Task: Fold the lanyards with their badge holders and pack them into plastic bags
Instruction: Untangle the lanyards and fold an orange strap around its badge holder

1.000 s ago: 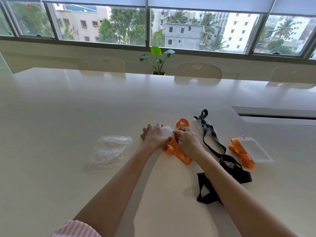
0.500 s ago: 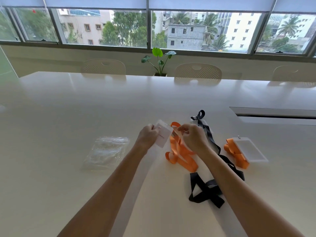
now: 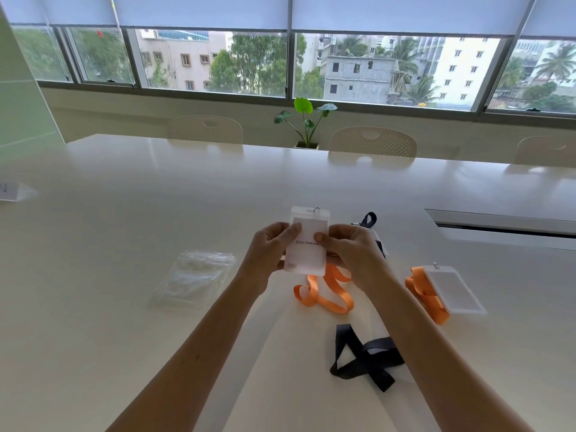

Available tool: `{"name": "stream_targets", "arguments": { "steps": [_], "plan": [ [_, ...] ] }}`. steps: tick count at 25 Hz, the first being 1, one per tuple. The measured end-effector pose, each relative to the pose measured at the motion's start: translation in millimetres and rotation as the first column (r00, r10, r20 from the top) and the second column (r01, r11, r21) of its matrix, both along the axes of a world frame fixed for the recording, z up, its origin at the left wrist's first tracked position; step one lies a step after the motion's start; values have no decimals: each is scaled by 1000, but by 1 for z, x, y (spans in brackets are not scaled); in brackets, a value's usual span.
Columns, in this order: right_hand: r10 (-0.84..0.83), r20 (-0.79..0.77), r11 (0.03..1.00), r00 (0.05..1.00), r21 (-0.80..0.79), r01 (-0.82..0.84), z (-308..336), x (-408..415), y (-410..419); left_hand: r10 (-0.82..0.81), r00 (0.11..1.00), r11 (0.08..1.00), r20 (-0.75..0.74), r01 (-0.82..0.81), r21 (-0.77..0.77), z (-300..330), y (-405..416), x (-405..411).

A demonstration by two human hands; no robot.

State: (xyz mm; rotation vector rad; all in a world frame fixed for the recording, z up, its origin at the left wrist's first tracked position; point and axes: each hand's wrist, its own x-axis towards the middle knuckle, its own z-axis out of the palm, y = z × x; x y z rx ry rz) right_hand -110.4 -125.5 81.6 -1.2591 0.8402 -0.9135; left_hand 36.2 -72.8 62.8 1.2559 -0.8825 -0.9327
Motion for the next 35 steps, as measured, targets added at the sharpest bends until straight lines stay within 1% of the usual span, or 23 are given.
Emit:
{"name": "stream_targets", "arguments": {
  "steps": [2,3,7,9,11,14,16,18,19,20,21,23,24,25,27,29,31,32,35],
  "plan": [
    [43,-67,999,997,8,-43,0,-7,-4,11,1000,999,11,-11,-43,2,0,1],
    [50,-82,999,995,1,-50,-1,-9,-5,30,999,998,43,-28,-59,3,-1,1],
    [36,-41,999,999,-38,-37,-9,-13,-6,143,966,986,217,-120,-116,-1,-3,-8],
    [26,-37,999,999,-43,-27,-13,-13,-4,176,950,980,258,-144,-138,-3,-2,-11],
    [22,-28,998,999,-59,-24,-16,-13,-3,184,949,977,255,-148,-153,-4,-1,-12],
    [27,-21,996,999,-87,-29,-16,-15,0,129,972,984,196,-101,-149,-7,2,-6],
    [55,-52,995,997,-83,-59,-14,-16,1,94,982,986,166,-69,-150,-8,3,-1],
    [88,-71,993,994,-69,-93,-5,-16,1,107,985,983,134,-84,-166,-8,1,4],
    [108,-57,992,992,-61,-112,2,-15,1,111,985,979,132,-85,-186,-8,-1,8],
    [132,-32,989,991,-57,-134,9,-13,1,97,981,976,166,-61,-210,-6,-4,13],
    [155,-16,986,988,-62,-155,16,-11,2,59,970,974,237,-5,-224,-4,-7,17],
    [174,-19,981,985,-87,-175,30,-5,3,-71,930,968,362,152,-200,3,-14,22],
    [172,-28,980,985,-98,-174,36,-2,4,-158,927,959,340,227,-172,9,-16,22],
    [163,-40,980,986,-109,-167,42,1,4,-246,928,946,280,292,-137,17,-18,21],
    [129,-60,982,990,-129,-136,51,8,4,-360,918,918,168,380,-111,27,-24,23],
    [99,-63,985,993,-133,-107,56,13,4,-411,896,887,167,435,-155,29,-28,31],
    [86,-61,986,994,-136,-93,59,16,4,-474,855,829,211,514,-219,27,-25,40],
    [78,-61,987,995,-139,-86,60,18,4,-477,847,821,234,525,-225,27,-22,43],
    [45,-75,988,996,-141,-55,57,23,5,-402,864,854,302,473,-217,23,-21,53]
  ]
}}
